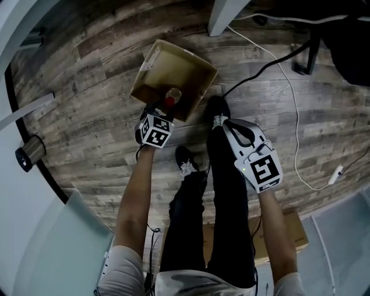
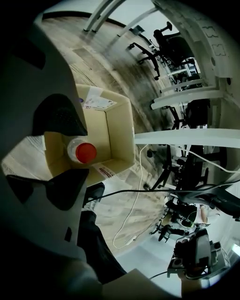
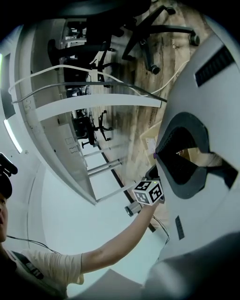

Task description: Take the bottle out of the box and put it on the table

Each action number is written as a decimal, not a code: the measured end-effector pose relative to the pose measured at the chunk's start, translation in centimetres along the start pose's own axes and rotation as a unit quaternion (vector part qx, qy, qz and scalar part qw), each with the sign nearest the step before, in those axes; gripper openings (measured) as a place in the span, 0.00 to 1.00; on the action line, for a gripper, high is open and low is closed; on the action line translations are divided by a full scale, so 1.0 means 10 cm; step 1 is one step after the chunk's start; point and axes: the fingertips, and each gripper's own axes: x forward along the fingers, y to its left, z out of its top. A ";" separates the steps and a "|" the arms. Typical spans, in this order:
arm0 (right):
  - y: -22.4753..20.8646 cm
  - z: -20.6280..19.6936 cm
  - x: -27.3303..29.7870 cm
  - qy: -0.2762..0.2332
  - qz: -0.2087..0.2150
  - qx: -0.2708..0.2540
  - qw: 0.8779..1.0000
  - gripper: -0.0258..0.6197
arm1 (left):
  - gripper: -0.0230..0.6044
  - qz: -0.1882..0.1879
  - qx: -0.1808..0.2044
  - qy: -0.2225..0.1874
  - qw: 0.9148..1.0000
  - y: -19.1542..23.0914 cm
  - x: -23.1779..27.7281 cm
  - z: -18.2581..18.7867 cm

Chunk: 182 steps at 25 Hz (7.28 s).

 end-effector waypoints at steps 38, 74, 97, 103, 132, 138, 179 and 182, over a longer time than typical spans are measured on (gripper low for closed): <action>-0.11 0.05 -0.58 -0.022 -0.058 0.032 0.998 0.10 | 0.30 -0.021 0.115 0.038 0.992 -0.08 -0.19 0.23; 1.56 3.13 -2.75 -0.151 -0.093 0.020 0.984 0.10 | 0.30 -0.060 0.369 -0.020 0.927 -0.94 -4.80 2.74; 1.43 4.72 -2.70 -0.201 -0.109 0.038 0.973 0.10 | 0.29 -0.061 0.441 0.025 0.895 -0.37 -6.23 4.33; 1.12 5.03 -2.56 -0.194 -0.096 0.039 0.975 0.10 | 0.30 -0.072 0.417 0.039 0.905 -0.01 -6.36 4.76; 0.59 5.16 -2.28 -0.132 -0.014 -0.006 0.991 0.10 | 0.41 -0.023 0.270 -0.009 0.962 1.25 -6.19 5.73; 0.65 4.95 -2.38 -0.119 -0.026 -0.023 0.992 0.10 | 0.44 0.003 0.217 -0.068 0.974 1.37 -6.31 5.64; 1.75 4.70 -3.09 -0.188 -0.167 0.087 0.964 0.10 | 0.33 0.183 -0.135 -0.425 0.876 -0.31 -7.59 3.48; 1.85 4.64 -3.02 -0.190 -0.161 0.096 0.964 0.10 | 0.27 0.192 -0.140 -0.422 0.875 -0.29 -7.58 3.34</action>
